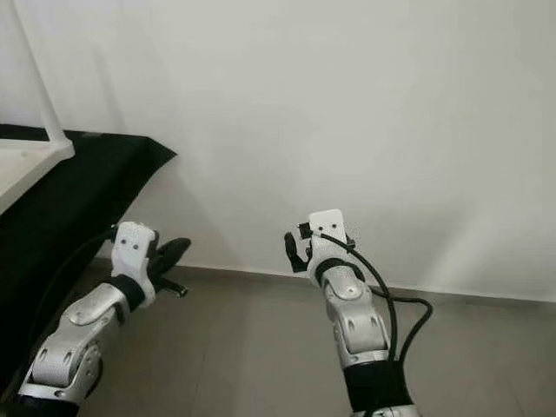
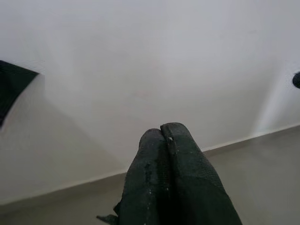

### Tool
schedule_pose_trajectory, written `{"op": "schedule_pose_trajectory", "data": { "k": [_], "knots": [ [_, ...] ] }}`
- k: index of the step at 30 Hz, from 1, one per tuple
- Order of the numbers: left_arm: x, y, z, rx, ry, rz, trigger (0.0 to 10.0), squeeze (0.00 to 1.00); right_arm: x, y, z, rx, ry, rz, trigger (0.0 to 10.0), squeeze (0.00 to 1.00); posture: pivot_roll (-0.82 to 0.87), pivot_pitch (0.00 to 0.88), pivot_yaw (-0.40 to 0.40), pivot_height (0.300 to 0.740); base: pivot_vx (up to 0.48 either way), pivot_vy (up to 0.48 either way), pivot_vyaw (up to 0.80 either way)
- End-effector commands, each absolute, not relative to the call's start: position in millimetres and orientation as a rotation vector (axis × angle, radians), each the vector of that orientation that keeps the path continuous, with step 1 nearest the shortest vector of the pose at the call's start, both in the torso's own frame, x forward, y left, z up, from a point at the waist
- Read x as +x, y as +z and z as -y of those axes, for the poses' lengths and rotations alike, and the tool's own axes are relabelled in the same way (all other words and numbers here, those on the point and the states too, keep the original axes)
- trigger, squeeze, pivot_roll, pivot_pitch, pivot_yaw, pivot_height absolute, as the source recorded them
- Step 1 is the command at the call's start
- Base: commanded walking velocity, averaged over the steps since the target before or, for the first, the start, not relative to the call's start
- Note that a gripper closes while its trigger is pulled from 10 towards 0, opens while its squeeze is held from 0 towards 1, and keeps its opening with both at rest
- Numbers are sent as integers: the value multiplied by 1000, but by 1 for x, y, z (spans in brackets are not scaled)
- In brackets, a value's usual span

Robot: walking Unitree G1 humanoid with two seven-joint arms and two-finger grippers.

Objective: Building children table

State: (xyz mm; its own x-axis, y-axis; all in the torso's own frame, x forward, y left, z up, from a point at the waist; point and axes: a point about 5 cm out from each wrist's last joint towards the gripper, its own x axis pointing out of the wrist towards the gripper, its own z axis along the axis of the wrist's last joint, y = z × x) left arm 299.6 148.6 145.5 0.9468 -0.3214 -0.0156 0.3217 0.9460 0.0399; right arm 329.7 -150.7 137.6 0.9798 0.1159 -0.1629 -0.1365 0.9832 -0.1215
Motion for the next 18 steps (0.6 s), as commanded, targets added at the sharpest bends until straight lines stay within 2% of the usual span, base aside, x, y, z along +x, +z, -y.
{"op": "schedule_pose_trajectory", "data": {
  "k": [1,9,14,18],
  "knots": [
    [302,145,-151,52,-311,-6,10000,0,333,142,148,-123,139,-130,10000,0,-127,0,-56,740,431,0,0],
    [306,143,-149,56,-305,-14,10000,0,334,143,144,-110,196,-97,10000,0,-127,0,-49,740,433,0,0],
    [307,143,-149,54,-304,-15,10000,0,334,143,139,-103,245,-85,10000,0,-122,0,-46,740,437,0,740],
    [308,142,-149,53,-307,-16,10000,0,334,142,139,-78,252,-89,10000,0,-123,0,-43,740,445,0,0]
  ]
}}
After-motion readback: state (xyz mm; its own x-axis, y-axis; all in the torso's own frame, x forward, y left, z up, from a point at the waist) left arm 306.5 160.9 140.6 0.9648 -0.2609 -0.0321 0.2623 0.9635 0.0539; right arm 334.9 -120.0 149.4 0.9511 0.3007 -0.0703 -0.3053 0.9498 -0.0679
